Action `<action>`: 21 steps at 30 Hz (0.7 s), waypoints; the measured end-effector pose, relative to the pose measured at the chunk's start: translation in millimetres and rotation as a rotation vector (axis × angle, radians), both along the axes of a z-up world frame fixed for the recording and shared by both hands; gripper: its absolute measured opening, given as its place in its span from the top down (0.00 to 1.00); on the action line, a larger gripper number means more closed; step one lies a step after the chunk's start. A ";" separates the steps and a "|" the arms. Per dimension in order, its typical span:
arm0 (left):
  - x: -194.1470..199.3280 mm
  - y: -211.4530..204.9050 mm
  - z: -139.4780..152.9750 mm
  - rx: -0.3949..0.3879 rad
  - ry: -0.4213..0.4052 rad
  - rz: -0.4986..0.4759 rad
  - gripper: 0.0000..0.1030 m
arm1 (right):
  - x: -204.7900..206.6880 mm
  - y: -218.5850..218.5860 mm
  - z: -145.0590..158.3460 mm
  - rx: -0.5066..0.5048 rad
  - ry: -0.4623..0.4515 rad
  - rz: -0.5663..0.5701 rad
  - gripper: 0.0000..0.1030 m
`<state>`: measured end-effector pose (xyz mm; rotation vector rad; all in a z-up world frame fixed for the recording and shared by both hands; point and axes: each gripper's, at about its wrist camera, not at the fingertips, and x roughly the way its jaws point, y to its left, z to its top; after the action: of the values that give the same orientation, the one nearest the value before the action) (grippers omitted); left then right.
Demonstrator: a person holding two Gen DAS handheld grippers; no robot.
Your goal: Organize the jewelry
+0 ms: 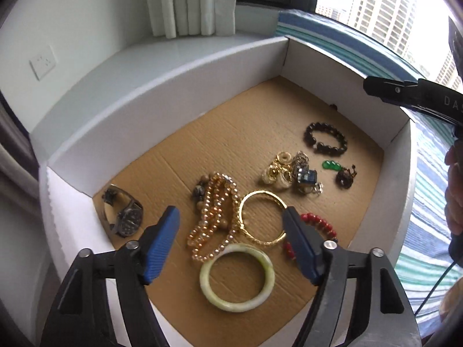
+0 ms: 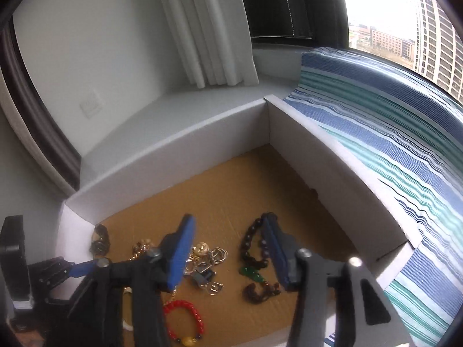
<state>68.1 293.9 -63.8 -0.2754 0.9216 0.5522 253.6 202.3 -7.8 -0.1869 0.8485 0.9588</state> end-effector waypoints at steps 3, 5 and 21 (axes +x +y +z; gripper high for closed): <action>-10.3 -16.3 21.9 0.111 -0.044 0.035 0.01 | -9.3 -2.9 8.3 0.020 -0.012 0.009 0.46; -14.3 -20.6 33.4 0.166 -0.086 0.087 0.01 | -17.7 -7.3 12.1 0.023 -0.018 0.018 0.44; -29.2 -44.9 44.1 0.124 -0.062 0.243 0.01 | -79.3 -28.9 10.6 -0.186 -0.174 0.033 0.22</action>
<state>39.0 249.1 -19.7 -0.2927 0.7947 0.8173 174.3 173.3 2.8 -0.4398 0.7755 0.8800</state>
